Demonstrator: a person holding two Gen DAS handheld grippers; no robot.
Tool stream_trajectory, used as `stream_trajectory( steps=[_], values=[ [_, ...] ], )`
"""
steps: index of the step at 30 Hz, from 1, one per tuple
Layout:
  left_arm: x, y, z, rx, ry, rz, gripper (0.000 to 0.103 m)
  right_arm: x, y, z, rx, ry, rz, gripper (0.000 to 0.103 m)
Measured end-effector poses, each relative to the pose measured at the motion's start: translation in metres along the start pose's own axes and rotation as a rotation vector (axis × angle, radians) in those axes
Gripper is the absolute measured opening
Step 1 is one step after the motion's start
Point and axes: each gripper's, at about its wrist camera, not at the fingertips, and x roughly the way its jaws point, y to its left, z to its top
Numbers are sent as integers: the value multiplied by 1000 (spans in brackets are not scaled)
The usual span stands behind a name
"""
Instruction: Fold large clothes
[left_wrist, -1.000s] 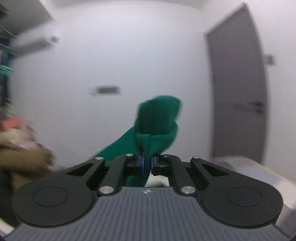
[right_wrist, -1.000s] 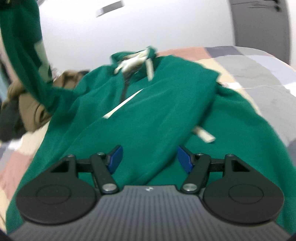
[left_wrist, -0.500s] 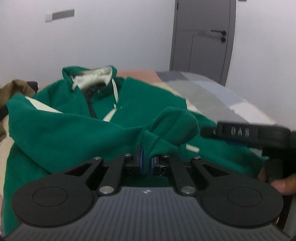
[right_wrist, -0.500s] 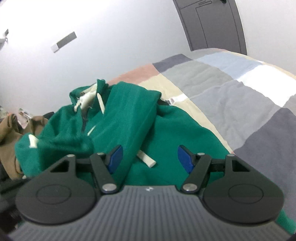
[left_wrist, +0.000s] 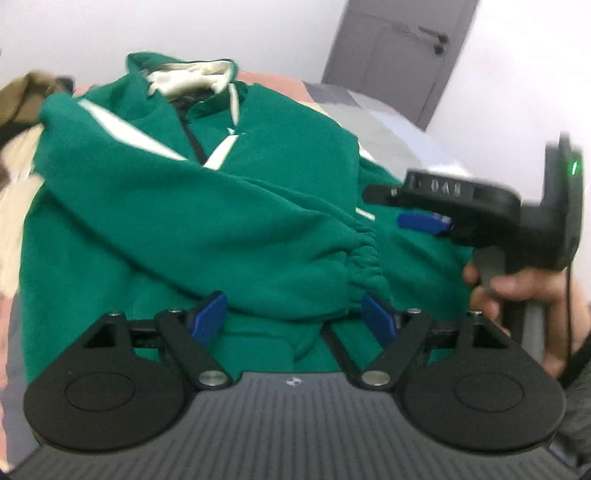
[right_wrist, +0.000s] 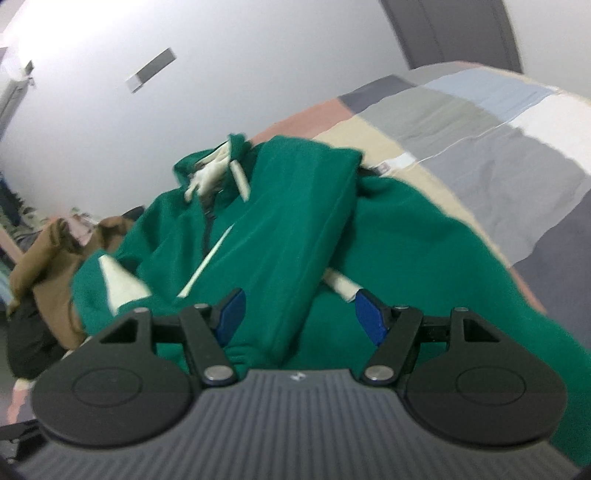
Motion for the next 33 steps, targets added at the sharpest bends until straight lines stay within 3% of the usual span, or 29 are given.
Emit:
stream_trajectory(
  steps=[7,10,15,19,22,24,26,29,33],
  values=[
    [-23,58,1,-293,-99,11,83,6,17,-6,-53,47,111,69],
    [-30,73,2,-348,-133,40,83,0,32,-7,-138,-14,164,69],
    [-41,87,3,-399,-185,59,83,6,52,-13,-232,5,287,68],
    [-42,97,1,-443,-191,56,83,23,67,-24,-340,55,257,67],
    [-44,105,-3,-486,-197,52,82,32,74,-30,-428,66,198,51],
    [-47,110,-6,-520,-205,51,82,34,77,-34,-467,91,179,23],
    [-49,115,-9,-551,-215,42,82,30,79,-37,-493,104,197,14],
    [-55,118,-10,-569,-234,33,82,11,90,-44,-583,88,242,9],
    [-63,119,-13,-579,-262,8,81,-14,106,-57,-677,100,385,7]
  ],
)
